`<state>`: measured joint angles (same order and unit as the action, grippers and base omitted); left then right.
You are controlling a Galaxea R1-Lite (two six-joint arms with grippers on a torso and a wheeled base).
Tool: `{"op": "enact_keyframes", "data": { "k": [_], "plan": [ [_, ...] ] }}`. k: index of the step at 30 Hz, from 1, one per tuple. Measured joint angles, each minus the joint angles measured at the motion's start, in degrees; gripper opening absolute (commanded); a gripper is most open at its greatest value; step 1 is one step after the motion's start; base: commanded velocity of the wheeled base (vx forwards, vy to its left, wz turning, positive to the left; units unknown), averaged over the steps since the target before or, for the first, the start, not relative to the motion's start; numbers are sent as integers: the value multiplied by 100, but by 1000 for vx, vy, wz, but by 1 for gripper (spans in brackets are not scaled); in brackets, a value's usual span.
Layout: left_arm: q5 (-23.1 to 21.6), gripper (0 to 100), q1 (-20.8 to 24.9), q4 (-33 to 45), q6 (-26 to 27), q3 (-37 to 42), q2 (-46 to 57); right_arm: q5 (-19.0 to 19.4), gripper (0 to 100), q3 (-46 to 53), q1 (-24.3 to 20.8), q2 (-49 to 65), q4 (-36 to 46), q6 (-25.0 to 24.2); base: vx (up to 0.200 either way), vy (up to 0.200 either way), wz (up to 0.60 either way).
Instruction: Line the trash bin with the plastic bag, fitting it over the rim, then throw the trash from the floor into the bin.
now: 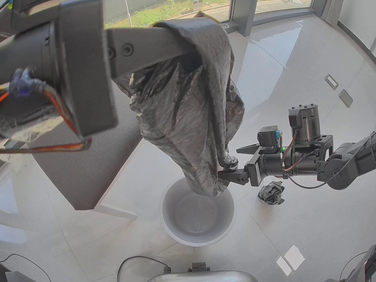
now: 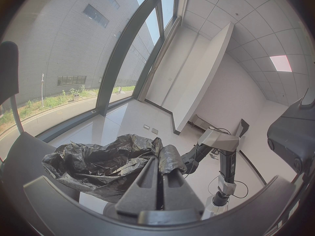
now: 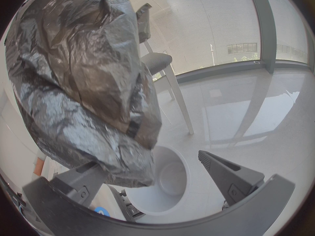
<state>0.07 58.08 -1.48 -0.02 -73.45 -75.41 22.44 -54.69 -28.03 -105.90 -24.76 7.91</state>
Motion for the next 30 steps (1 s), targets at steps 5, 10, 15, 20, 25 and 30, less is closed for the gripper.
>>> {"op": "enact_keyframes", "data": {
  "k": [5,10,15,20,25,30],
  "plan": [
    [4,0,16,0,-2,0,-9,-6,100,-33,-110,-9,-30,7,0,0,0],
    [9,0,20,-2,0,-11,-11,-11,0,-27,-238,-24,-74,2,0,0,0],
    [9,0,20,-9,-2,-22,-13,-206,0,-24,-278,-68,-100,0,0,0,0],
    [66,0,16,-2,0,-12,-13,-296,0,11,-286,-79,-105,27,0,0,0],
    [104,0,11,6,-2,13,-13,-325,0,171,-289,-63,-112,49,0,0,0],
    [149,0,5,20,-5,93,-13,-433,0,668,-374,85,-113,56,0,0,0]
  ]
}}
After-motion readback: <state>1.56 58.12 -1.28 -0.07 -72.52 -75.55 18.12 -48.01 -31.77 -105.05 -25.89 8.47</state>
